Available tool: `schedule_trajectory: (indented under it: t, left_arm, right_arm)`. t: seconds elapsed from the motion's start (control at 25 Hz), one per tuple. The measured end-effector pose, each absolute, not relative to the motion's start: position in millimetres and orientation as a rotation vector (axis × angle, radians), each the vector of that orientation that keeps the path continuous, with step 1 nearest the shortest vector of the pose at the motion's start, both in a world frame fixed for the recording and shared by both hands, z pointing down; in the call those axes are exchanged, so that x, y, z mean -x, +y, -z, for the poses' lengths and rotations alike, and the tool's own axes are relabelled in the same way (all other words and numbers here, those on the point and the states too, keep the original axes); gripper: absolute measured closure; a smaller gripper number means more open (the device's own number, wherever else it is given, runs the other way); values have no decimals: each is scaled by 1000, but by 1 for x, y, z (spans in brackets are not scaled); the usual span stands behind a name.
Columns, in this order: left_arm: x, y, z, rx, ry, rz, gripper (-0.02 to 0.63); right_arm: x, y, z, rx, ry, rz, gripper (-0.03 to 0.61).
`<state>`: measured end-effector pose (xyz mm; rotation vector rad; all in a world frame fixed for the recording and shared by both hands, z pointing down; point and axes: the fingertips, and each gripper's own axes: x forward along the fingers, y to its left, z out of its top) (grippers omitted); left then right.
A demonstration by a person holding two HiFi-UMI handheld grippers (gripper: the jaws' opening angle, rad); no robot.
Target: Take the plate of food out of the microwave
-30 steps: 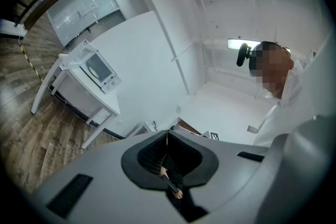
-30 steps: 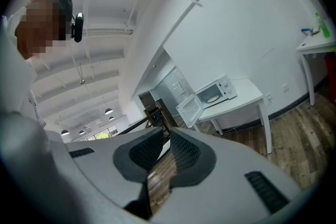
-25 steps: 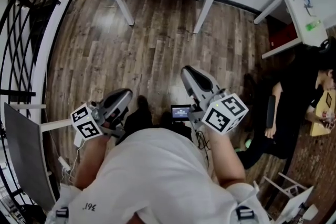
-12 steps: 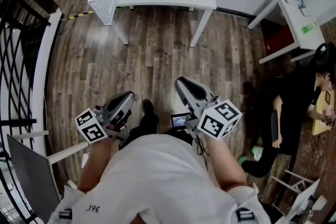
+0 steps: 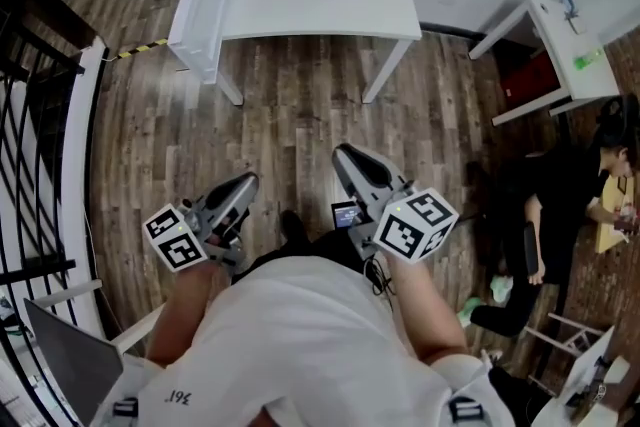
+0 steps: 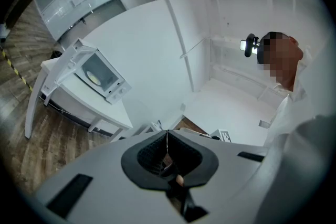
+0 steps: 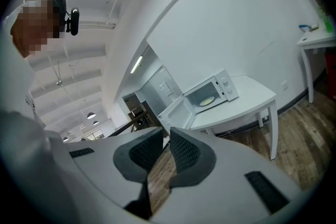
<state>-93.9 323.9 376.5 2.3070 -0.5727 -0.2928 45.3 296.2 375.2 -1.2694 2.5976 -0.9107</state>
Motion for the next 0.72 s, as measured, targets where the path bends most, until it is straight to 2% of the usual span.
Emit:
schedule_trajectory:
  t: [0.36,0.72]
  left_arm:
    - [77,259,-382,-2315,-516,246,606]
    - [37,173,-393,-2297,-653,286,607]
  right_arm:
    - [-56,232,-378,1329,2573,917,537]
    - [-91,137,-395,1215,2694,933,536]
